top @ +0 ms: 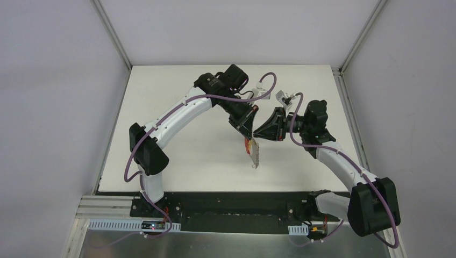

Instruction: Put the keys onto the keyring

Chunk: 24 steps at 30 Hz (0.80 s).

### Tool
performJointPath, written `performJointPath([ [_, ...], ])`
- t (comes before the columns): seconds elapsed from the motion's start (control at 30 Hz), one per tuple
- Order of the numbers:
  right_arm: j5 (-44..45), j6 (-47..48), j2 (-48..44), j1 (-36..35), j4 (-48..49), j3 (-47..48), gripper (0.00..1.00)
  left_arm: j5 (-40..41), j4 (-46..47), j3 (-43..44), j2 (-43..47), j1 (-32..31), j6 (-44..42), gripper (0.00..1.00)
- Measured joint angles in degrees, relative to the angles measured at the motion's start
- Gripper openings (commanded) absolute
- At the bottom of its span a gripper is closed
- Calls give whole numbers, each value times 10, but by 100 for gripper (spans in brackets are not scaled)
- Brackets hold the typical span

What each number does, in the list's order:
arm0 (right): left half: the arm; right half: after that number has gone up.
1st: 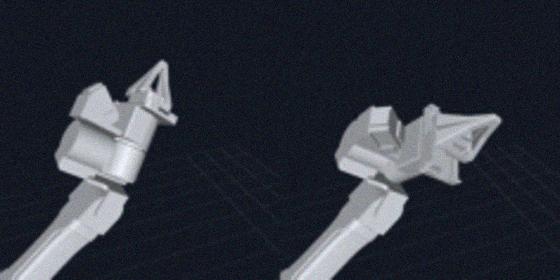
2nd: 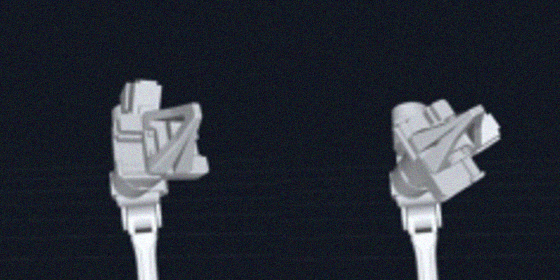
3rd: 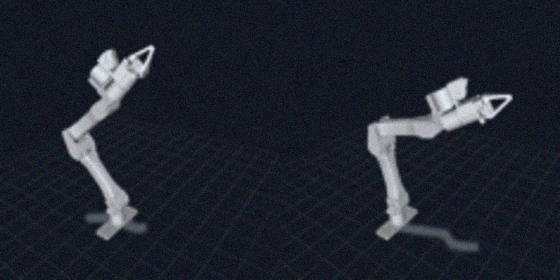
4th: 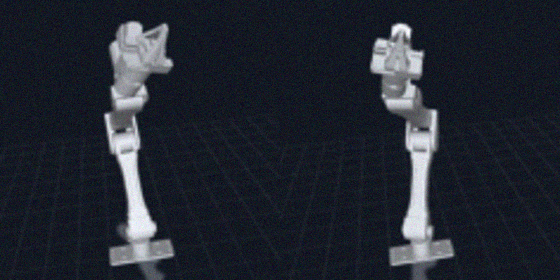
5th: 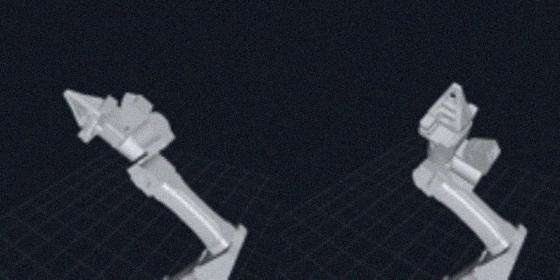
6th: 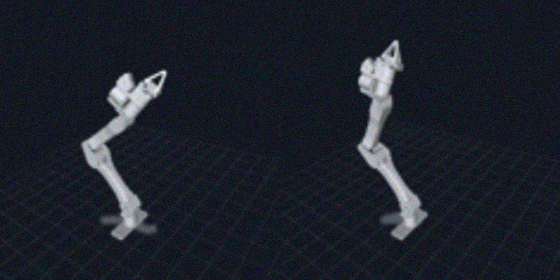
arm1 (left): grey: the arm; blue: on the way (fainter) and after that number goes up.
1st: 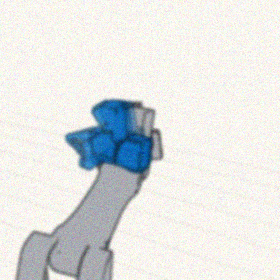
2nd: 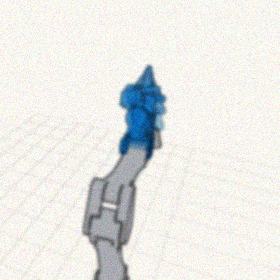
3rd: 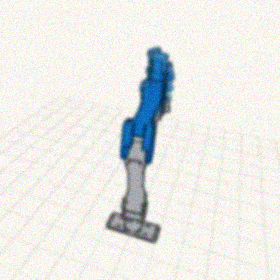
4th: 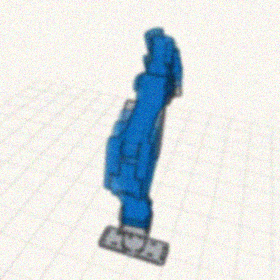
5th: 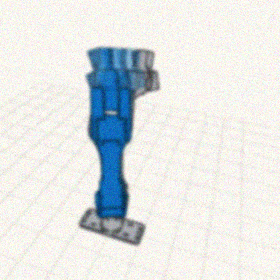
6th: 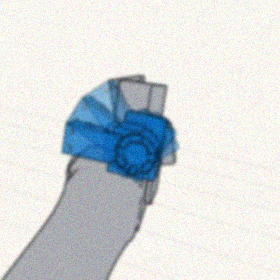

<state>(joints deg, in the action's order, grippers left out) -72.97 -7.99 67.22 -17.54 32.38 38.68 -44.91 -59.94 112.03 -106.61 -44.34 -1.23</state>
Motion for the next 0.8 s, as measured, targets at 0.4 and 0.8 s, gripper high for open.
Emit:
performJointPath([
  [0.4,-2,7,0,-3,-2,0,0,0,-1,0,0,0,-8,4],
  [0.8,-5,-28,-6,15,26,0,0,-26,61,-51,48,9,-39,34],
])
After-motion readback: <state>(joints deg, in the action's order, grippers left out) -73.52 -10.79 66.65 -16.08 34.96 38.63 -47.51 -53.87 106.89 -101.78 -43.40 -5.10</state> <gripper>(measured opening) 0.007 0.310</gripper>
